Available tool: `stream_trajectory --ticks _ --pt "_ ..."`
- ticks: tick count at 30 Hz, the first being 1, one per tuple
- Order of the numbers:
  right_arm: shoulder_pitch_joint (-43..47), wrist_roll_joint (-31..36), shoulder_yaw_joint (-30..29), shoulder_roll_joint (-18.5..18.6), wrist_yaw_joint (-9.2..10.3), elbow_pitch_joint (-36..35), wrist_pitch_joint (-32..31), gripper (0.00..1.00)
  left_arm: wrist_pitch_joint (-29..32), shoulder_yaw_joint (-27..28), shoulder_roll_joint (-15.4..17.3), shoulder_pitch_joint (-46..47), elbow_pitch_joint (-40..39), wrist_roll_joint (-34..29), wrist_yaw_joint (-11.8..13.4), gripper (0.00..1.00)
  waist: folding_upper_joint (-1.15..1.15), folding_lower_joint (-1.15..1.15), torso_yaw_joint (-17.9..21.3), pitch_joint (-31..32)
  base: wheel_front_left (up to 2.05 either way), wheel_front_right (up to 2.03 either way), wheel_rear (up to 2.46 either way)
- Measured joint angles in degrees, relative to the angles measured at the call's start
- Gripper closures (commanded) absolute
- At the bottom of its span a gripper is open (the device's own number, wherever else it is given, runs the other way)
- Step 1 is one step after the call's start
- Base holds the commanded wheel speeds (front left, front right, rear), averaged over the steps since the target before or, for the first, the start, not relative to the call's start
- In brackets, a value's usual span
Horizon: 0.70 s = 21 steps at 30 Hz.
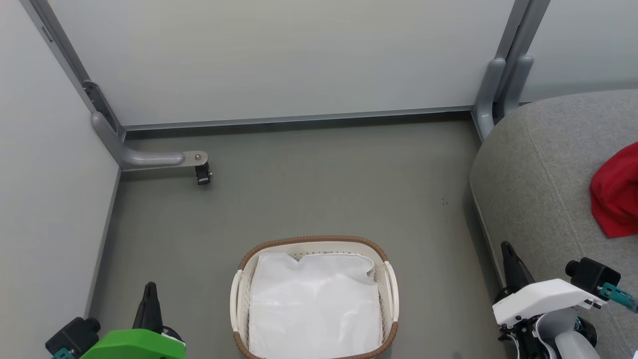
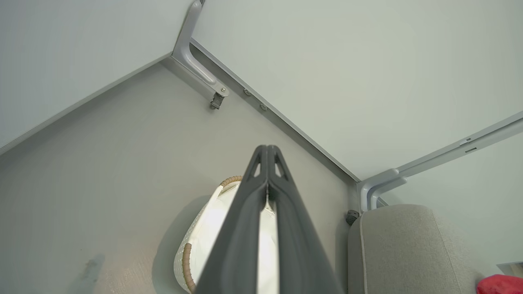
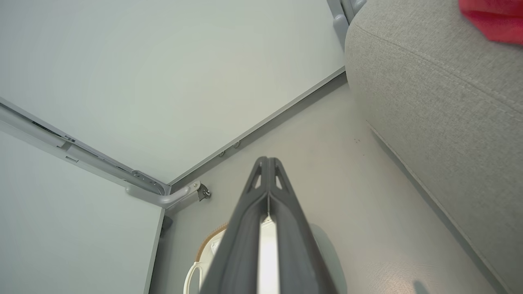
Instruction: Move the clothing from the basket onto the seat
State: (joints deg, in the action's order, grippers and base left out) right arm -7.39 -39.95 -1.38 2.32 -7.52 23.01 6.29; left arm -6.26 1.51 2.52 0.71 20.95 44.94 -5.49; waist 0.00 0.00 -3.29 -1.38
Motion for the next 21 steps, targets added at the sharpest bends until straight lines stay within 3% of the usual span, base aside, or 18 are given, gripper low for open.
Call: stream_trajectory --ticks 21 --pt "0.21 -16.02 -1.59 0.09 0.0 -2.67 -3.86 1.0 3.96 1.52 0.02 1.51 -2.08 14.48 -0.56 1.0 0.0 0.0 0.76 0.28 0.0 0.0 0.0"
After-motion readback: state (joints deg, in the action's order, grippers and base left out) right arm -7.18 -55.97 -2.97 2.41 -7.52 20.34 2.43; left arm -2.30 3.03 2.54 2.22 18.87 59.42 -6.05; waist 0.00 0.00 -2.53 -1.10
